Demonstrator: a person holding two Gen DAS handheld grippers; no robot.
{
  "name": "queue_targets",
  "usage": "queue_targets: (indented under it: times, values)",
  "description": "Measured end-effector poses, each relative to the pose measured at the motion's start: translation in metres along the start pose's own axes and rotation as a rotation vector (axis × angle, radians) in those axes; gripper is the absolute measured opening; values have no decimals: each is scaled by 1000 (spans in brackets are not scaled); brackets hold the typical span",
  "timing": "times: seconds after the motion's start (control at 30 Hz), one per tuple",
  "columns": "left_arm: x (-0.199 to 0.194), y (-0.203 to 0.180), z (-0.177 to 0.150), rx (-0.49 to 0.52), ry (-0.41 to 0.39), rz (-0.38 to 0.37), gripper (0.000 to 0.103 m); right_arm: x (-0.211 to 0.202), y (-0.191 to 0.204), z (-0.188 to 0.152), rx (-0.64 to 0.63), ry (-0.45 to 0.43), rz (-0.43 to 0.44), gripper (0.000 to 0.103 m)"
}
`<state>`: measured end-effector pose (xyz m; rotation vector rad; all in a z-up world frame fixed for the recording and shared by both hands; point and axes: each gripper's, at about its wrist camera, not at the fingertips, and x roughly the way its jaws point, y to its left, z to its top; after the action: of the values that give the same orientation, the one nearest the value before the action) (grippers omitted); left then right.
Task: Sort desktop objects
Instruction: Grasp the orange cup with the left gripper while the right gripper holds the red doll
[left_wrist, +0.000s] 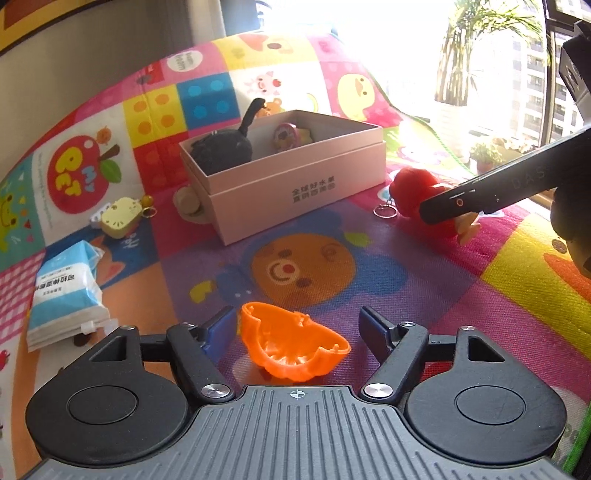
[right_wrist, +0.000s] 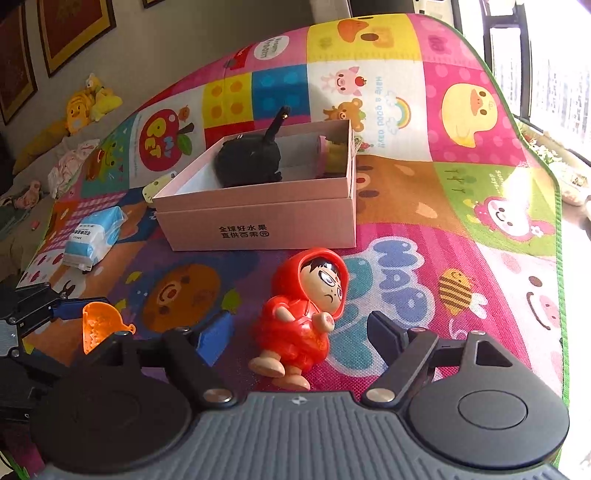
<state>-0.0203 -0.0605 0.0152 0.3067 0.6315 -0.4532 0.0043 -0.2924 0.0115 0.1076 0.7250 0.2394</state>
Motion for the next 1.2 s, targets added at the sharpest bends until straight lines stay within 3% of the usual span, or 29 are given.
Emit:
queue_targets:
  times: [0.1,0.27,0.33,0.37,0.4,0.47,0.63,0.77,0.83,0.87,0.97,1.03,1.2]
  values:
    - [-1,-1,-1,-1,-5,0,62,6,0,5,18,6,-1,81]
    - [-5,-2,-2,-6,-7,-4,61,22,5,14,13,50,-44,80]
    - [-8,-4,-3,-1,-7,-9,61,26,8,17,-3,72,-50,69]
    - [-9,-5,-3,0,-10,-11,55,27,10,18,-12,84,-48,57]
    - [-11,-4,-2,-1,-15,-13,50,28,11,19,-25,103,-51,54]
    - [-13,-3,1,-12,-24,-17,43,26,13,20,-38,123,-41,51]
    - [-13,1,9,-24,-43,2,36,5,20,23,-66,154,48,50]
    - [-17,3,8,-30,-48,-20,41,-23,31,29,-112,91,65,50]
    - [-20,2,4,-22,-43,-31,54,-31,34,30,-119,77,72,50]
    - [-20,2,2,-19,-39,-33,56,-33,34,30,-118,78,78,50]
    - [-20,2,-4,-18,-16,-39,60,-33,36,22,-112,101,102,50]
    - [-19,1,-8,-18,-4,-45,69,-27,36,11,-103,134,99,50]
    - [-15,-5,-11,-10,10,-39,71,-13,35,-8,-84,187,71,50]
